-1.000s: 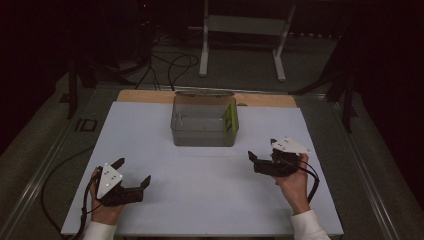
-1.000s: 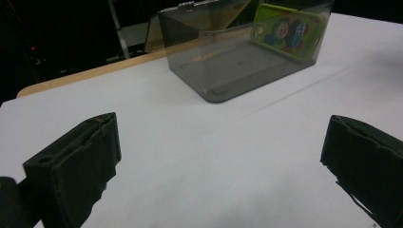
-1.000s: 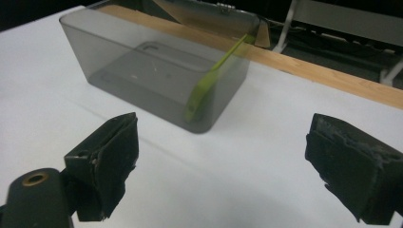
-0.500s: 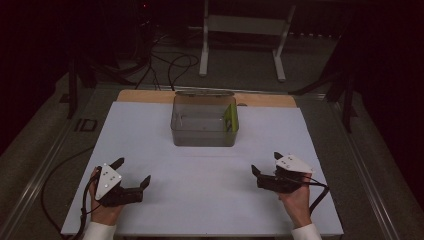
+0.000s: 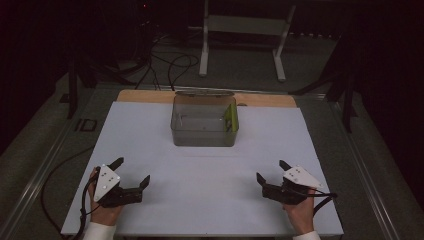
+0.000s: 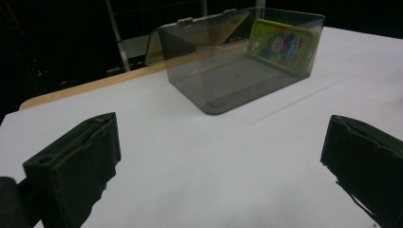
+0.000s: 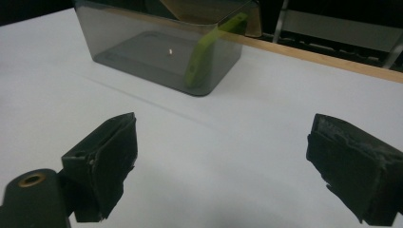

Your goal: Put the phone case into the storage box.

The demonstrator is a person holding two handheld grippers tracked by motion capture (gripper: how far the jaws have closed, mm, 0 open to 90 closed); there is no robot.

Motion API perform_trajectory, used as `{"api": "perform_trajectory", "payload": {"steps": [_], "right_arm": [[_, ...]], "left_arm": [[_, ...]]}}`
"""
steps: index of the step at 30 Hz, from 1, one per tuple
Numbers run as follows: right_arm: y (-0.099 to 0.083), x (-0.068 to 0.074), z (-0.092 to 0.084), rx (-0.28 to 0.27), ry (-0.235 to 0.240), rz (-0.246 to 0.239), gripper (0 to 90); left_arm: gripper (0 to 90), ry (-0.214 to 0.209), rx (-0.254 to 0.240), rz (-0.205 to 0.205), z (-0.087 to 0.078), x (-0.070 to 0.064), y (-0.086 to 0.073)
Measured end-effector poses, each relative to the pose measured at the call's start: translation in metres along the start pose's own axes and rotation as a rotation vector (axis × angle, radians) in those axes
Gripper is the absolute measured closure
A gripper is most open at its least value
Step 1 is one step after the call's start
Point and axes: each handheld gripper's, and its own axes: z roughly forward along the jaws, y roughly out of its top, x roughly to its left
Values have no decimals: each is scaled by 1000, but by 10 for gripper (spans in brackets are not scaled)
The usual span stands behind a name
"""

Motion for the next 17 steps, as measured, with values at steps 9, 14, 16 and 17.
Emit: {"api": "perform_trajectory", "payload": {"steps": [9, 14, 16, 17], "right_arm": [[-13, 0, -10, -22, -30, -7, 102], [-14, 0, -16, -42, -39, -10, 102], [-15, -1, -19, -48, -45, -9, 102], [-16, -2, -20, -49, -50, -11, 102]], "left_arm": [[0, -5, 2, 7, 1, -1, -1], [1, -4, 1, 7, 1, -1, -1], [0, -3, 3, 8, 1, -1, -1], [0, -2, 4, 9, 1, -1, -1]]}}
